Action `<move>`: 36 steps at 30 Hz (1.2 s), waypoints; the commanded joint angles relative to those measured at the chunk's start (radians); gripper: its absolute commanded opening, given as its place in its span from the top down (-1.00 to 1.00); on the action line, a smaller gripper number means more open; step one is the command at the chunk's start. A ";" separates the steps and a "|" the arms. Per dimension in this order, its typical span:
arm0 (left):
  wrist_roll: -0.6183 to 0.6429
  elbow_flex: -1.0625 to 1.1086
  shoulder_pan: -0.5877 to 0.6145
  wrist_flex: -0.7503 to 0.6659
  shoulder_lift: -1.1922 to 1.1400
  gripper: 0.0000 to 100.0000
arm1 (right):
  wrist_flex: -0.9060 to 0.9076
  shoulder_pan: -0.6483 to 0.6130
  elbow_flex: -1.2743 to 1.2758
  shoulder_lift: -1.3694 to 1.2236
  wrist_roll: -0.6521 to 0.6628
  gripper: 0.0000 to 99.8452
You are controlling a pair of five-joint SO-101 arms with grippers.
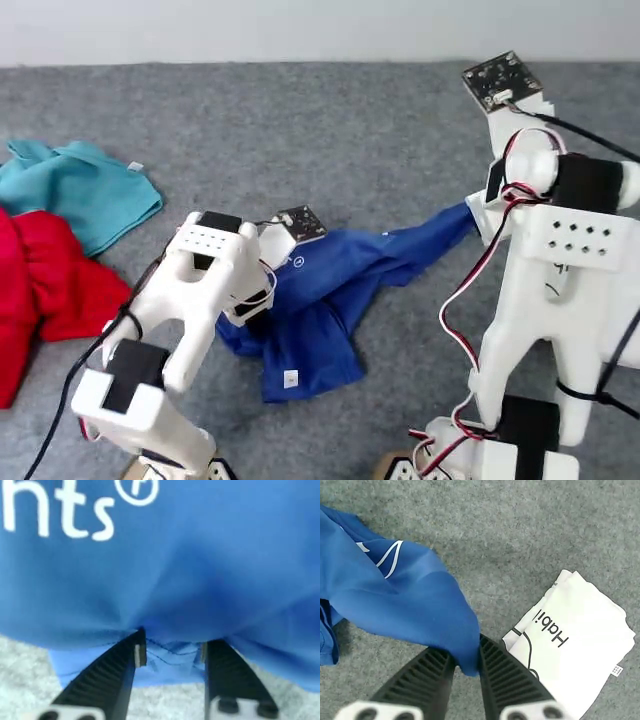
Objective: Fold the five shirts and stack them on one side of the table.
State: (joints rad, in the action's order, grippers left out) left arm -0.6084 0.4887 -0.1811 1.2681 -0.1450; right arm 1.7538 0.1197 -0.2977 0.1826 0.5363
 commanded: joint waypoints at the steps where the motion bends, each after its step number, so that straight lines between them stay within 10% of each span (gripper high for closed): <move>1: 0.012 -0.036 0.012 -0.028 -0.009 0.64 | 0.015 0.015 -0.035 0.002 0.003 0.98; 21: 0.087 -0.415 0.031 0.233 -0.009 0.97 | 0.016 0.015 -0.060 -0.002 0.006 0.98; 36: 0.176 -1.497 0.275 0.485 -0.009 0.97 | -0.101 0.016 -0.470 0.099 0.160 0.98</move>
State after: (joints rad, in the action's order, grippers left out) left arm -0.4427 -0.7541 0.0568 1.7346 -0.1603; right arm 1.7185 0.1197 -0.6628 0.2470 0.6452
